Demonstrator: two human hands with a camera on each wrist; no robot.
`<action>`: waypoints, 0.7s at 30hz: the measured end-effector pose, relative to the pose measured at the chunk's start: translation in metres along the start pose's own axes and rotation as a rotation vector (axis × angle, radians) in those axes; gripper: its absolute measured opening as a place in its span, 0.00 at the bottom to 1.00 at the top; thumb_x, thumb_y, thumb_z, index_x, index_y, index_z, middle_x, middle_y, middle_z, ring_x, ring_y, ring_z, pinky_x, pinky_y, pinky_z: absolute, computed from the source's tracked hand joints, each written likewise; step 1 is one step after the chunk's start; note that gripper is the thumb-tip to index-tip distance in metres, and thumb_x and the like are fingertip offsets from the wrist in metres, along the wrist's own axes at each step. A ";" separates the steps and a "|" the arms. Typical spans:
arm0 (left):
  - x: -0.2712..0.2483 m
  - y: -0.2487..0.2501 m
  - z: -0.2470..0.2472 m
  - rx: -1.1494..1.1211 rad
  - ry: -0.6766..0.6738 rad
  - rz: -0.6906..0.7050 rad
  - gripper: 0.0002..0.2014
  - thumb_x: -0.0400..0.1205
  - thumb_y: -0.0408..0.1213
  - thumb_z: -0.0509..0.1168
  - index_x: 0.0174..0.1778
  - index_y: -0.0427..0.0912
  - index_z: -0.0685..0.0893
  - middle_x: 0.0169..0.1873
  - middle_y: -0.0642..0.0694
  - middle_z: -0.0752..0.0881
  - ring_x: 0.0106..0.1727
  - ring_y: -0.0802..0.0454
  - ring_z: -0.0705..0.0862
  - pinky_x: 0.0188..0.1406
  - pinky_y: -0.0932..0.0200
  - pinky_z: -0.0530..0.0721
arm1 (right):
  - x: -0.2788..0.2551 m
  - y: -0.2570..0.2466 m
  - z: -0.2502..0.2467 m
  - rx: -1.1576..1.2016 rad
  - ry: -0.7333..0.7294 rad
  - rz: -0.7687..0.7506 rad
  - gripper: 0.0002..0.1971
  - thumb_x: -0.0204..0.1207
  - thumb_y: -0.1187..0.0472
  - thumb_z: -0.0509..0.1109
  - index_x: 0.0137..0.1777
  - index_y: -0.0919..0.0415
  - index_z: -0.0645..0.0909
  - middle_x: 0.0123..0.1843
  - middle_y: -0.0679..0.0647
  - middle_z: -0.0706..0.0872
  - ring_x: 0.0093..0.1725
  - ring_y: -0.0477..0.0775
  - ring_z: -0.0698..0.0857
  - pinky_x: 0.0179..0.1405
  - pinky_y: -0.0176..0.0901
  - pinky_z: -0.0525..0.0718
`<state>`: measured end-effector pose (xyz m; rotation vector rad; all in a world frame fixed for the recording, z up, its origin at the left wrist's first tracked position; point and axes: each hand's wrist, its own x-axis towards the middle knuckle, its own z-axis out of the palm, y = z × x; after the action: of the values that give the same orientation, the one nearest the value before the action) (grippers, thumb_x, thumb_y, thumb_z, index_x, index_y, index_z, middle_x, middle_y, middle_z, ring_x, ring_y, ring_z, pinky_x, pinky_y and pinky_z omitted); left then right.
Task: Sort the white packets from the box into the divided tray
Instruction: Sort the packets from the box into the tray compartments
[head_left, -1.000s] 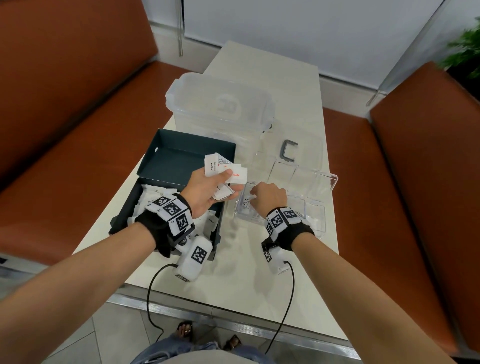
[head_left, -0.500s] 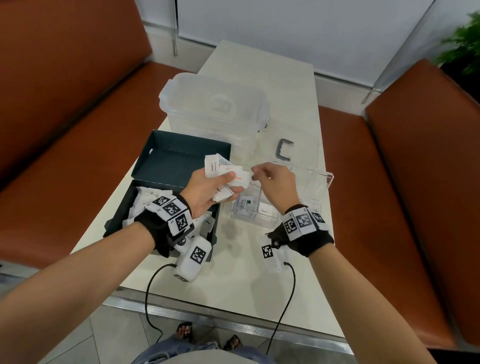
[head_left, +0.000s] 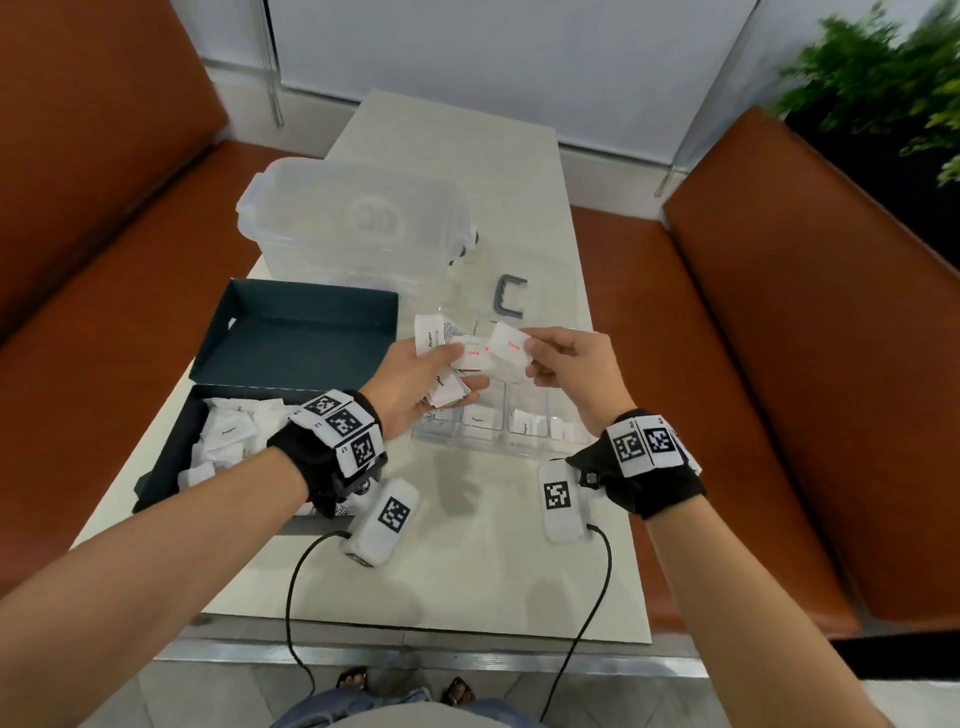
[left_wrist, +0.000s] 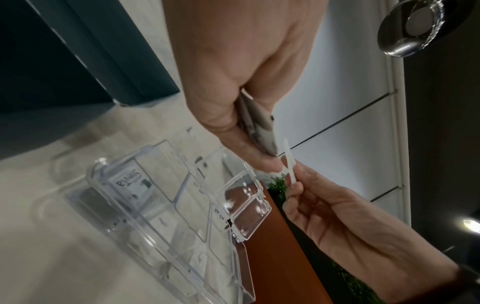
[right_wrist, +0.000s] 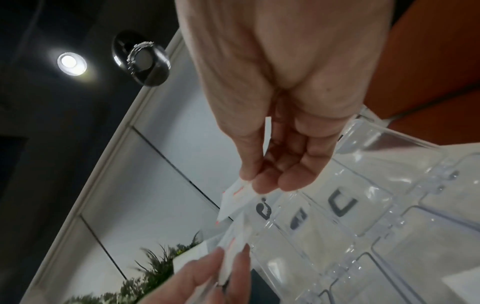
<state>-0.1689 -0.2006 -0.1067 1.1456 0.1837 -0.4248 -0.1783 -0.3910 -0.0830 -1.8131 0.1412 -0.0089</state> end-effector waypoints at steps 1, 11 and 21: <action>0.001 -0.002 0.003 0.009 -0.011 0.008 0.07 0.85 0.30 0.64 0.59 0.36 0.81 0.51 0.34 0.89 0.45 0.39 0.92 0.33 0.54 0.89 | -0.003 0.001 -0.002 0.043 -0.033 0.012 0.11 0.79 0.70 0.68 0.60 0.69 0.85 0.36 0.58 0.86 0.31 0.47 0.82 0.36 0.36 0.85; 0.004 -0.014 0.034 0.068 -0.099 0.027 0.11 0.85 0.35 0.64 0.60 0.33 0.82 0.51 0.33 0.90 0.44 0.39 0.92 0.32 0.54 0.90 | -0.005 0.014 -0.021 -0.093 0.012 0.097 0.08 0.74 0.65 0.76 0.50 0.68 0.87 0.35 0.55 0.88 0.30 0.45 0.86 0.34 0.36 0.85; 0.007 -0.008 0.038 0.183 -0.173 0.079 0.09 0.84 0.36 0.66 0.53 0.33 0.85 0.45 0.36 0.91 0.40 0.41 0.92 0.31 0.52 0.90 | -0.004 0.013 -0.039 -0.270 -0.008 0.054 0.09 0.70 0.57 0.79 0.41 0.65 0.89 0.33 0.52 0.90 0.30 0.42 0.88 0.31 0.31 0.85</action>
<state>-0.1690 -0.2398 -0.1004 1.2842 -0.0529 -0.4754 -0.1862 -0.4311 -0.0864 -2.0779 0.1928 0.0585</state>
